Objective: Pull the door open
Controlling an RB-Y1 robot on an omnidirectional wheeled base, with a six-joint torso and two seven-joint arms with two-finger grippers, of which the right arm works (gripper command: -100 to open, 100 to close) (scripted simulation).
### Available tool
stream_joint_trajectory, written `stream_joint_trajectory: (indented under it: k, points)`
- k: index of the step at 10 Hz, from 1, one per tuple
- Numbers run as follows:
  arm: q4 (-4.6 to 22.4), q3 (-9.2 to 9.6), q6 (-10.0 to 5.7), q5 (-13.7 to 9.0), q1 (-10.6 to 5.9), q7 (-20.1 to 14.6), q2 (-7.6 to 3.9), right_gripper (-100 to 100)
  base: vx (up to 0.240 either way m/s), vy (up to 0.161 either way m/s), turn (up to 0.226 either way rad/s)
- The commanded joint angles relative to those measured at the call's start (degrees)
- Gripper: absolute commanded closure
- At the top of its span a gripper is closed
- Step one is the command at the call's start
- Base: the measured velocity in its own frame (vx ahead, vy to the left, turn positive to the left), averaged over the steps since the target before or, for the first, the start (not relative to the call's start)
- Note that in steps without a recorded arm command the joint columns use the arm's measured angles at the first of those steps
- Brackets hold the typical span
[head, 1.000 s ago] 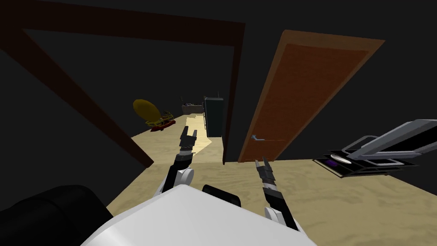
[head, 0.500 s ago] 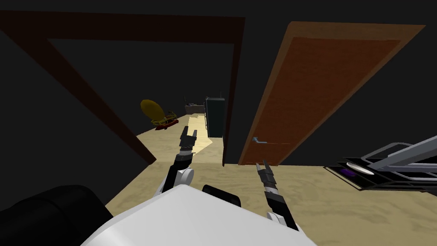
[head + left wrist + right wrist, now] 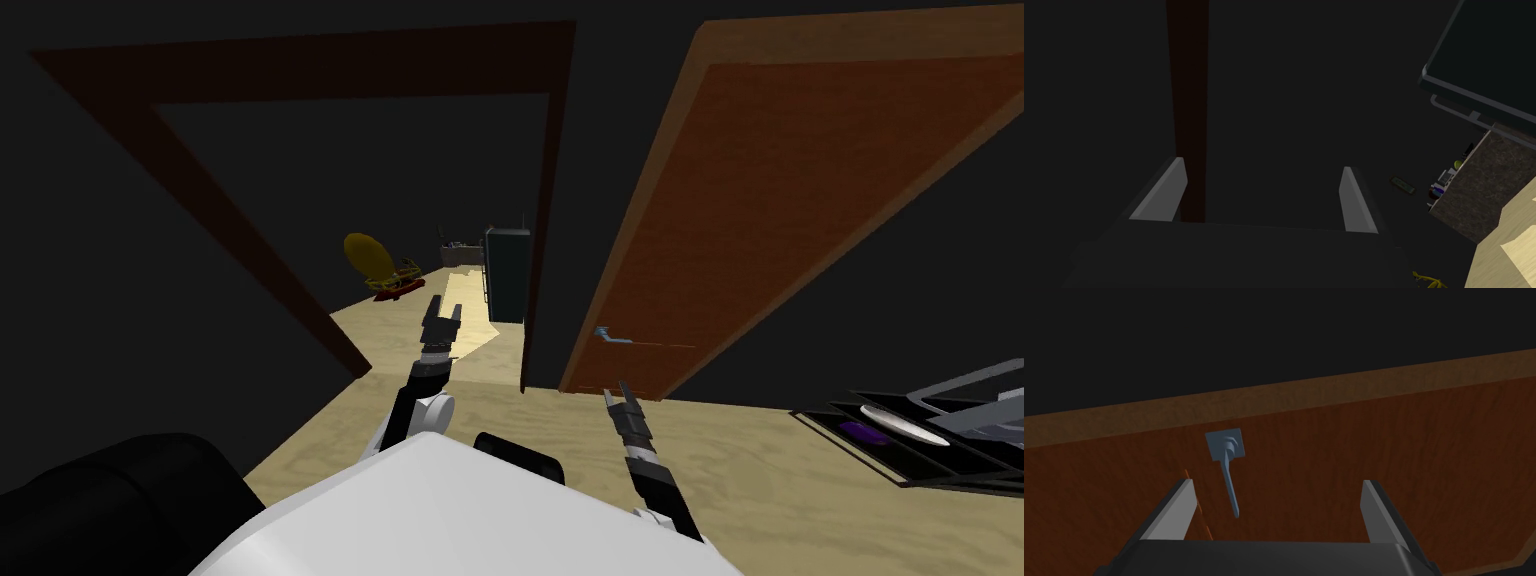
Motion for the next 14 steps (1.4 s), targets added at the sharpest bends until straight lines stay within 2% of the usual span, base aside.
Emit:
stream_joint_trajectory:
  k: [1,2,3,14]
  points:
    - [2.3,0.25,-1.05,-0.2,-0.47,-0.4,-0.53,-100,0.06,-0.094,0.098]
    - [4.8,0.53,-2.09,-0.5,-1.03,-0.9,-1.23,-100,0.078,-0.109,0.179]
    - [6.1,0.66,-2.62,-0.7,-1.31,-1.1,-1.58,-100,0.095,-0.135,0.119]
    - [18.2,1.95,-7.49,-2.1,-3.94,-3.4,-4.82,-100,0.055,-0.09,0.082]
